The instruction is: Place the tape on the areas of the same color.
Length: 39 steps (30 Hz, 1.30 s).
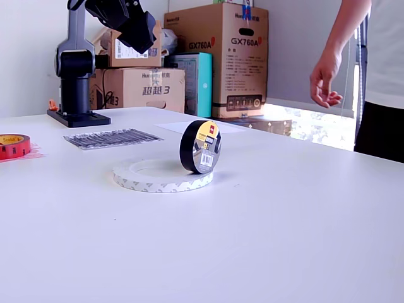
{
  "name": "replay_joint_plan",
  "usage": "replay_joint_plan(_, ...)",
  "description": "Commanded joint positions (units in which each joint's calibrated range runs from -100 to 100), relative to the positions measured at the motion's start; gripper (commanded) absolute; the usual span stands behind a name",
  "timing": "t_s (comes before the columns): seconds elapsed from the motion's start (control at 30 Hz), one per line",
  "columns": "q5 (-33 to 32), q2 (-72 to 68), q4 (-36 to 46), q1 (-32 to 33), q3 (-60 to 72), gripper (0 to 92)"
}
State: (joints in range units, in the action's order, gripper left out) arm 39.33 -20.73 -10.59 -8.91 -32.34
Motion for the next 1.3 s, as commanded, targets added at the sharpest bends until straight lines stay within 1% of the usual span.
replay_joint_plan(0.0,2.4,0.7,-11.5,0.2,-5.7,59.1)
replay_joint_plan(0.13,5.6,0.8,-17.7,0.3,-8.4,59.1)
replay_joint_plan(0.37,13.1,0.4,-27.0,0.3,-9.7,59.1)
replay_joint_plan(0.5,17.7,0.2,-30.5,0.3,-9.8,59.1)
replay_joint_plan(0.77,28.0,0.1,-33.7,0.3,-9.8,59.1)
replay_joint_plan(1.07,40.0,0.0,-33.7,0.4,-11.0,59.1)
replay_joint_plan(1.27,44.0,0.0,-33.7,0.4,-12.8,59.1)
